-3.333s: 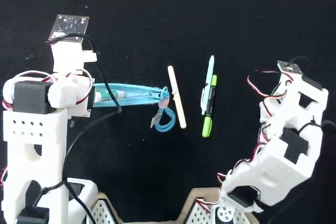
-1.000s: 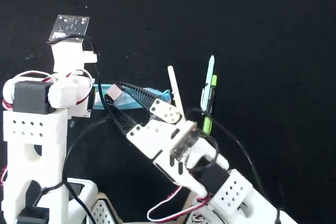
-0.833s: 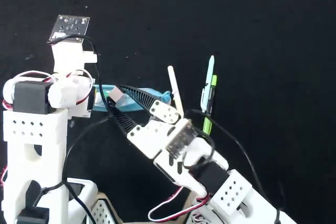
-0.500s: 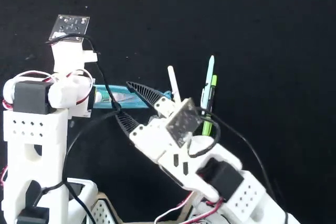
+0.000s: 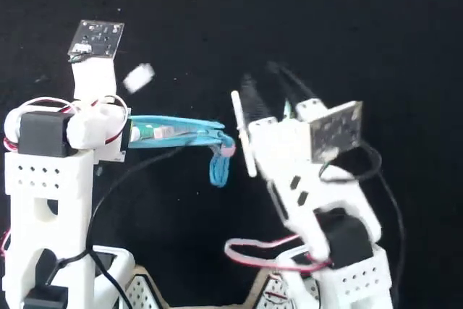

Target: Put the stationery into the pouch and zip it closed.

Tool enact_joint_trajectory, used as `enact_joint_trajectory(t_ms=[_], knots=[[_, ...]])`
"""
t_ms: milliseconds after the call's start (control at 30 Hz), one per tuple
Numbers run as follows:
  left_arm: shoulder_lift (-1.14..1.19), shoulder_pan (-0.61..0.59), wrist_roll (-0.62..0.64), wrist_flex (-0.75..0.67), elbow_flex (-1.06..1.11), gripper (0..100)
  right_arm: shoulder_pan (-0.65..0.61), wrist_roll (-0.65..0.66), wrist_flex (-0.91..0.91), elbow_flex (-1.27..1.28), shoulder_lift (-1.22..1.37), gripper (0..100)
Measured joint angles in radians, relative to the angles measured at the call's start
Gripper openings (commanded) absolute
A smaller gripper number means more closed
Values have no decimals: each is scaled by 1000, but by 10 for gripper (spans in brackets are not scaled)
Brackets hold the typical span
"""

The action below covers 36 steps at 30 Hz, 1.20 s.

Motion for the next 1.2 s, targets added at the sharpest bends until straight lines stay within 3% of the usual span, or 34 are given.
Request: enact_joint_trajectory(t_ms=[200,433,833,1200], knots=[[0,0,0,0,0,30,196,-38,72,66,176,144],[0,0,0,0,0,30,253,-161,74,17,545,145],[0,0,0,0,0,30,341,-230,84,-483,1289,145],[0,0,0,0,0,30,354,-236,273,-962,1768,145]])
